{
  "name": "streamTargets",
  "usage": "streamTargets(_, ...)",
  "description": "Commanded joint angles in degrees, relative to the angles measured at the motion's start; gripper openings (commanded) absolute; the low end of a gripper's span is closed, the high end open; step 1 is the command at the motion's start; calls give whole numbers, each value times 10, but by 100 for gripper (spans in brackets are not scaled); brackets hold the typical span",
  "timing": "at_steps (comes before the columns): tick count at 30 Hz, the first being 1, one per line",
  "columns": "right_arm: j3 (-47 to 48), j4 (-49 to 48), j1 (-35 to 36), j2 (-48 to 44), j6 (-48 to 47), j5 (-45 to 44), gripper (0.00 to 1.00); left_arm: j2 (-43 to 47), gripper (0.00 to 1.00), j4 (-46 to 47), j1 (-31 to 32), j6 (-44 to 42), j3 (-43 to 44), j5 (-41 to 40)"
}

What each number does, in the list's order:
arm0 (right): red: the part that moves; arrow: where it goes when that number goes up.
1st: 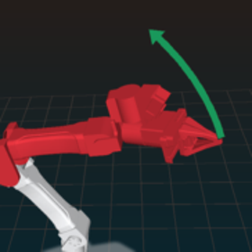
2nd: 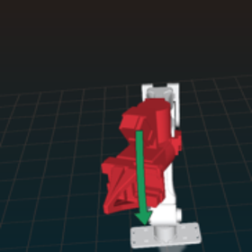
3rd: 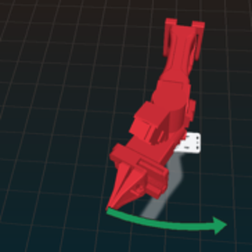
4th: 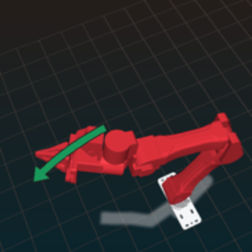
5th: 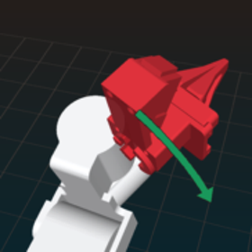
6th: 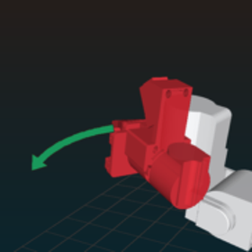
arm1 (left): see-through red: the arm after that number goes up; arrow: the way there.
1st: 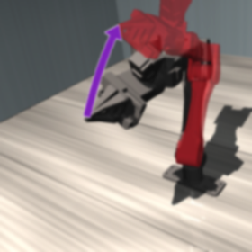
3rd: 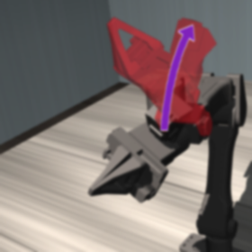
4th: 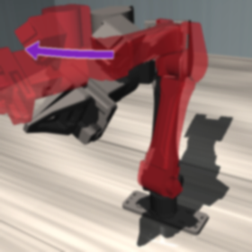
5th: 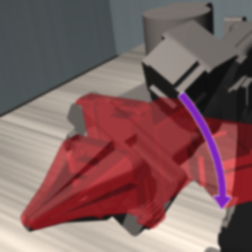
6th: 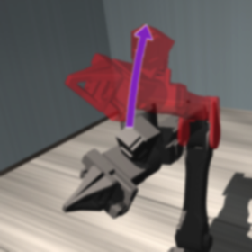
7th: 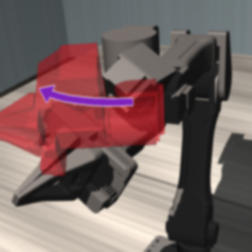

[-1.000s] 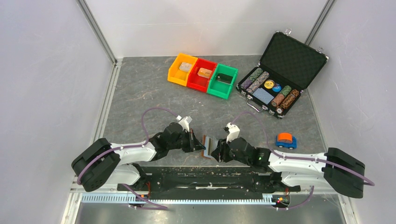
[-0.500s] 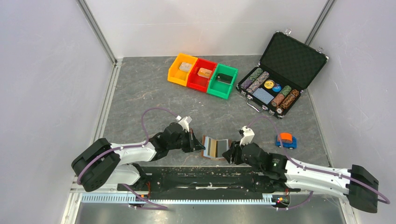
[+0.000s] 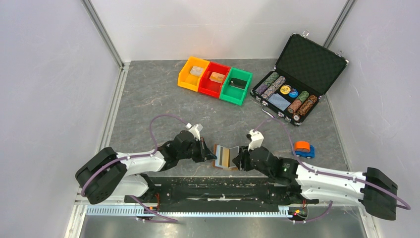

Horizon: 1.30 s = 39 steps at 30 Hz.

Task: Take the credit cards out of the card holder
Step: Remove the credit card from the card holder.

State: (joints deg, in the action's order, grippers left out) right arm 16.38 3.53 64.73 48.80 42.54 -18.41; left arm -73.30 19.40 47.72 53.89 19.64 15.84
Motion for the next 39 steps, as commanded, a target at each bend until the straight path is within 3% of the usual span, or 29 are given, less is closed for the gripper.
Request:
streamTargets(1,51,-18,0,10,-23,-30,43,18,7,-7,4,-4,2,-11)
streamTargets(11,90,-10,0,29,-43,-39,42,35,9,-34,4,-10,1,-26)
streamTargets(17,49,-97,-1,69,-43,2,36,55,39,-74,4,-9,9,-47)
streamTargets(20,30,-130,-3,91,-34,15,34,76,45,-104,4,-9,19,-62)
streamTargets(25,-7,-193,-20,126,-23,55,31,110,46,-146,4,-18,43,-74)
streamTargets(31,-40,-203,-33,131,-14,53,28,119,41,-156,9,-27,70,-63)
streamTargets(39,-53,-215,-37,109,-5,57,27,25,31,-13,15,-10,59,15)
